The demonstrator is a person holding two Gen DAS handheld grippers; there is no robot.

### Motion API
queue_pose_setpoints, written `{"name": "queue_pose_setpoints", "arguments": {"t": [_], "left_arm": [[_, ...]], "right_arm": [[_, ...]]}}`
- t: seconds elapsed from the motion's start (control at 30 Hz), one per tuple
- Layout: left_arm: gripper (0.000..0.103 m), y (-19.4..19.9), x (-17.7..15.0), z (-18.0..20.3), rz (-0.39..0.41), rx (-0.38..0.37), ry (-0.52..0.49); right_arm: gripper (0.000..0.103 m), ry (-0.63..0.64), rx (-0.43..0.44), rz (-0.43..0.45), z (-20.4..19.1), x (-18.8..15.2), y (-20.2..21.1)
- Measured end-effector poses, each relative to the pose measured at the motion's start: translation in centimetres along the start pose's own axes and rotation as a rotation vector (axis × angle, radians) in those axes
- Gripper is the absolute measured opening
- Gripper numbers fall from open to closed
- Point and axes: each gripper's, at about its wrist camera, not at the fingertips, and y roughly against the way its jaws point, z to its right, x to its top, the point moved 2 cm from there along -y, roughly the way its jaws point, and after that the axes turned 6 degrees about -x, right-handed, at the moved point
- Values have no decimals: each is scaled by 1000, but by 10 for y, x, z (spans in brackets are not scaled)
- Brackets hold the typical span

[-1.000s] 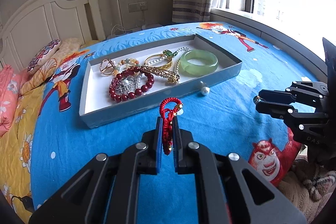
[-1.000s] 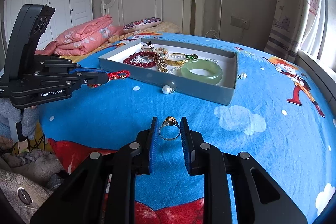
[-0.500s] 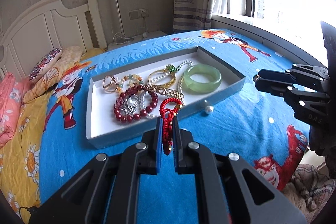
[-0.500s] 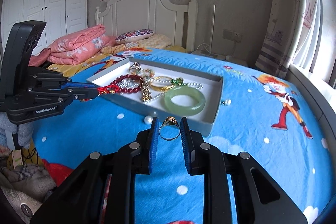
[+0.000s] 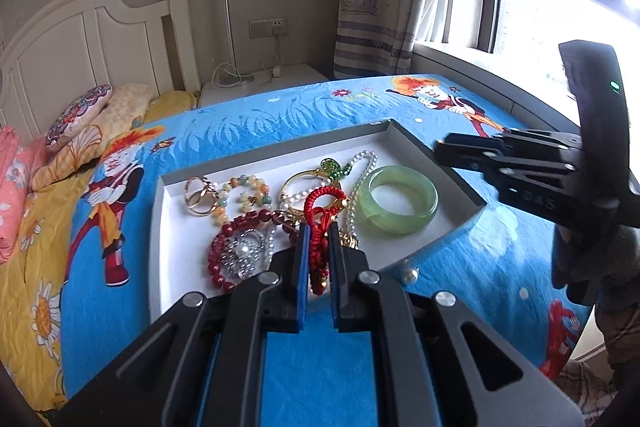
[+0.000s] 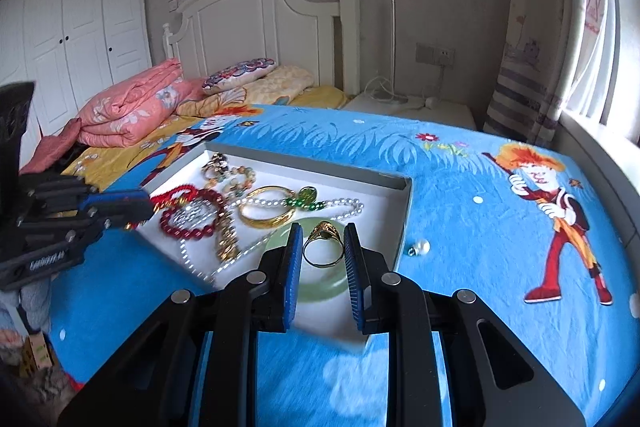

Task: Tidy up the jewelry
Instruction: 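Lower the red cord bracelet into the tray with left while right drops the ring in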

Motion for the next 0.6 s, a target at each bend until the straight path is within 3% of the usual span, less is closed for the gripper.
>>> {"name": "queue_pose_setpoints", "arguments": {"t": [0.27, 0.6], "left_arm": [[8, -33, 14, 1, -32, -5, 1], [12, -61, 13, -14, -70, 19, 36]], "right_arm": [[22, -3, -55, -96, 10, 19, -56], [23, -34, -70, -125, 21, 18, -77]]}}
